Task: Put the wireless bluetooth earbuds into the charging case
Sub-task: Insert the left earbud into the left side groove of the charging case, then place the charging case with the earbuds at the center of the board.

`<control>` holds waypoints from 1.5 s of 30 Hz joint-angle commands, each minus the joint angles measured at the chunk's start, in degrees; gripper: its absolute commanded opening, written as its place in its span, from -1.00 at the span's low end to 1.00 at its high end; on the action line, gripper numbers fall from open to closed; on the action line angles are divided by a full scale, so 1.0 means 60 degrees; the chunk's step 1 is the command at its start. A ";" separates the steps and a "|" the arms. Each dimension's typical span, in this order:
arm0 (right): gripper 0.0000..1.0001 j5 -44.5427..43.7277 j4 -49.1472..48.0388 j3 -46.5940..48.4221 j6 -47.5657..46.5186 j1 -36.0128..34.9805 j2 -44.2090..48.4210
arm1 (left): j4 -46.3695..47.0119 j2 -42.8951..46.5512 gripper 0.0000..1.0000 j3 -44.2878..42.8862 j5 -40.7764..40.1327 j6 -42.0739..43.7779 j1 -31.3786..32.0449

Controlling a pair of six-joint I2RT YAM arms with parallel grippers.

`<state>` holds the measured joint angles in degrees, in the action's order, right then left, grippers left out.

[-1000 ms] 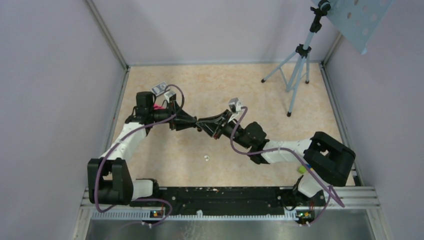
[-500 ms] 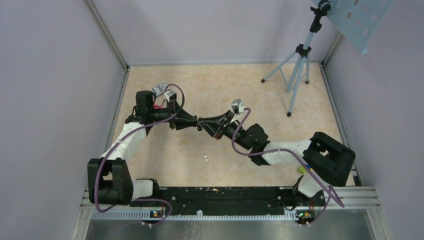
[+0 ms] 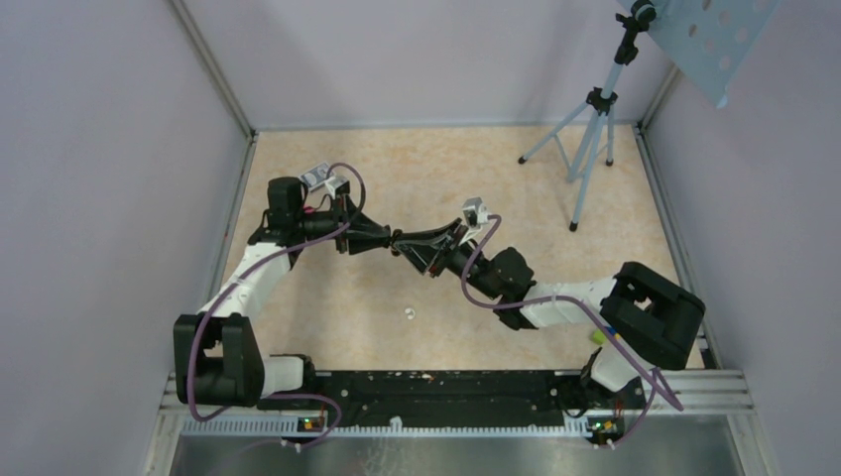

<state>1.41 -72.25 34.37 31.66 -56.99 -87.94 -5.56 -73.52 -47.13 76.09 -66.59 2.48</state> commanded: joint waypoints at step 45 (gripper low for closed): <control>0.73 -0.2721 1.4648 0.0644 0.0063 0.2555 0.6505 | 0.0426 -0.8222 -1.00 -0.5396 -0.2734 0.4563 0.1249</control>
<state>-13.89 12.29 36.75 31.68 -42.09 -51.86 1.34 -118.74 -74.61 62.17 -45.89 10.09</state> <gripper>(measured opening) 0.867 0.326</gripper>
